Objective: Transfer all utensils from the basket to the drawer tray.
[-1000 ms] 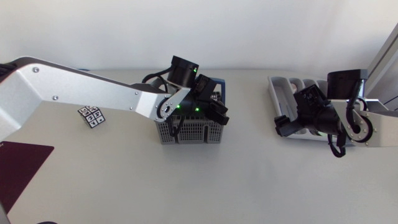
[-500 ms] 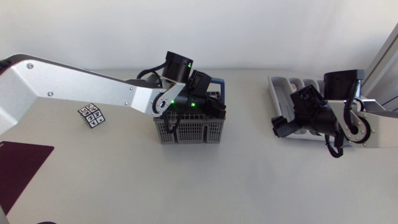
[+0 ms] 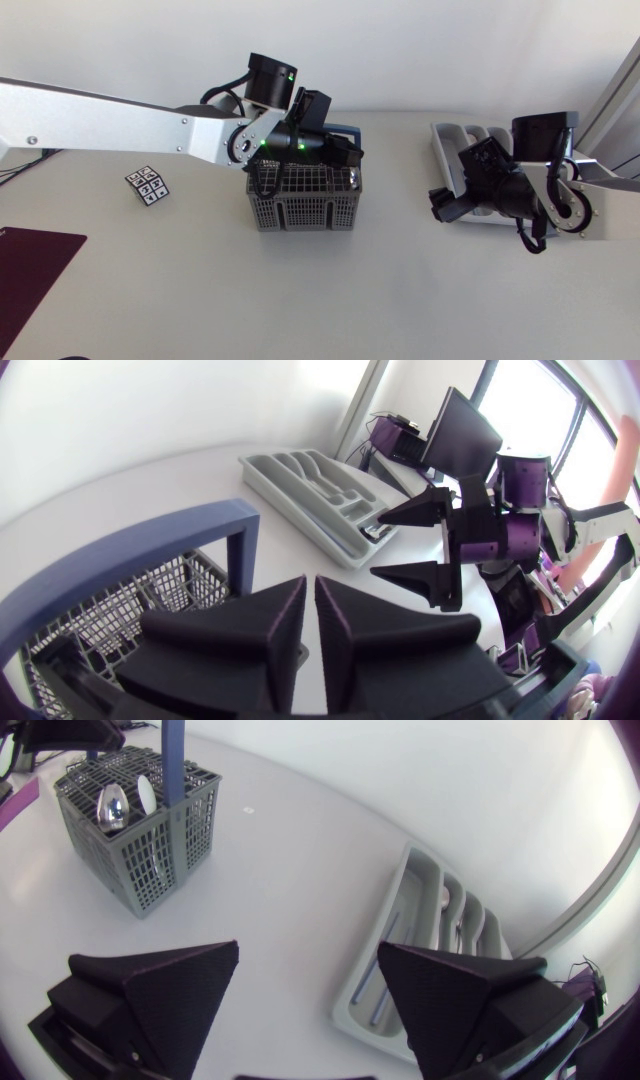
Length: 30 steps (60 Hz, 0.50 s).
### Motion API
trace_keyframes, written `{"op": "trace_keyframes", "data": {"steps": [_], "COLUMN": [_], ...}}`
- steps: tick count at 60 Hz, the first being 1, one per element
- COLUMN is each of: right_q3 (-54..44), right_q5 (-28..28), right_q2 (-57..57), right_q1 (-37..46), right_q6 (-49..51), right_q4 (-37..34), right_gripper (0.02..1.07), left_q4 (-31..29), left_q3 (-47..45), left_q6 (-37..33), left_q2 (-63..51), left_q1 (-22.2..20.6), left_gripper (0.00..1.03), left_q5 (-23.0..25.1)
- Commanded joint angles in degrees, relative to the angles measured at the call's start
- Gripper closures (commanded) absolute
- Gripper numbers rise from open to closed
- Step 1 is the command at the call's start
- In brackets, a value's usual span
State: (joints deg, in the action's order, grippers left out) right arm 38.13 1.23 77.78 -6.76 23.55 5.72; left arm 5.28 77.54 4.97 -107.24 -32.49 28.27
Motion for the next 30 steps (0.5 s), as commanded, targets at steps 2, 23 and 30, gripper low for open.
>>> {"op": "trace_keyframes", "data": {"steps": [2,23,30], "right_q3": [-1.9,-2.6,-2.7], "right_q5": [-0.5,-0.9,-1.1], "right_q2": [-0.9,-0.8,-0.9], "right_q1": [-0.4,-1.5,-1.9], "right_q6": [-1.0,-1.1,-1.1], "right_q4": [-0.8,-0.7,-0.8], "right_gripper": [0.07,0.07,0.07], "left_q4": [-2.3,-12.8,-15.4], "left_q3": [1.3,3.9,5.2], "left_q6": [1.3,1.1,0.9], "left_q2": [1.1,0.9,1.2], "left_q1": [1.0,1.1,1.0], "left_gripper": [0.82,0.66,0.63], "left_q5": [0.4,0.3,-1.0]}}
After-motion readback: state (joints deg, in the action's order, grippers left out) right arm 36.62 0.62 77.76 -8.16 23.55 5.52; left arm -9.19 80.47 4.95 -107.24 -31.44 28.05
